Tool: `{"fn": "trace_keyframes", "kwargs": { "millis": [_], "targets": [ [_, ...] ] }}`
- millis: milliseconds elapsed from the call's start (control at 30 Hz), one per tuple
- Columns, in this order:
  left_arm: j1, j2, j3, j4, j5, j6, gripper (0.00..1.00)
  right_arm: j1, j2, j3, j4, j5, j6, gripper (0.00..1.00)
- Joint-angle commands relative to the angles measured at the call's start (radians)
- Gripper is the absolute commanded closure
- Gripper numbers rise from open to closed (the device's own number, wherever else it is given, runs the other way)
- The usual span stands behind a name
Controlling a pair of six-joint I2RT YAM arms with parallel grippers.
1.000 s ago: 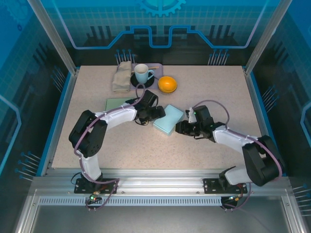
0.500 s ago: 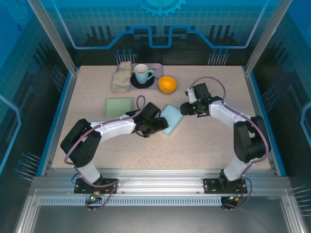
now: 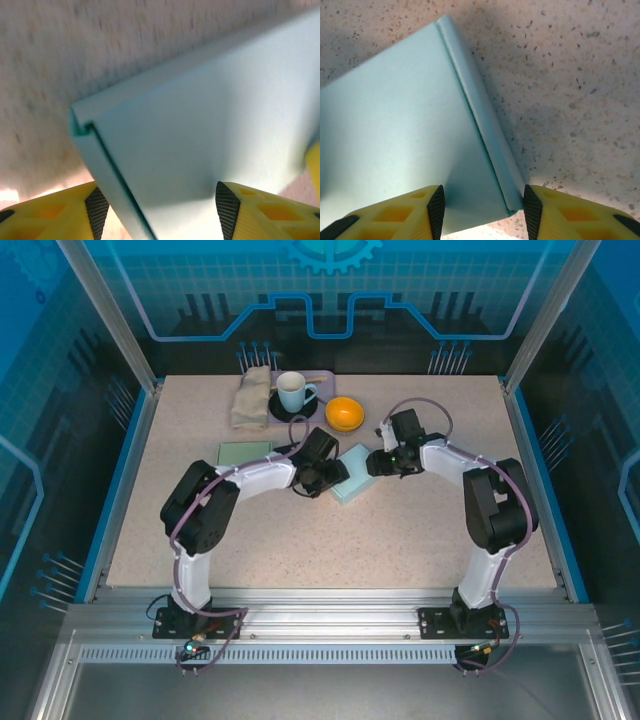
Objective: Fold the paper box
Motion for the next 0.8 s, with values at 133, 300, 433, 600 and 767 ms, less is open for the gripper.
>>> {"fn": "trace_keyframes", "kwargs": {
  "millis": [133,300,433,600,767],
  "targets": [
    [0.069,0.117,0.191,-0.111,-0.036,0.141,0.38,0.011,-0.046,-0.082,0.035,-0.09,0.164,0.53],
    [0.087,0.124,0.216,-0.129,-0.063,0.153,0.36,0.023,-0.041,-0.069,0.05,-0.058,0.189,0.53],
    [0.095,0.11,0.222,-0.135,-0.086,0.19,0.32,0.024,-0.077,-0.067,0.026,-0.017,0.22,0.53],
    [0.104,0.095,0.272,-0.183,-0.12,0.25,0.29,0.026,-0.185,-0.124,0.041,0.008,0.265,0.52],
    [0.121,-0.038,0.224,-0.18,-0.159,0.322,0.26,0.018,-0.309,-0.127,-0.043,0.116,0.177,0.5]
  ]
}}
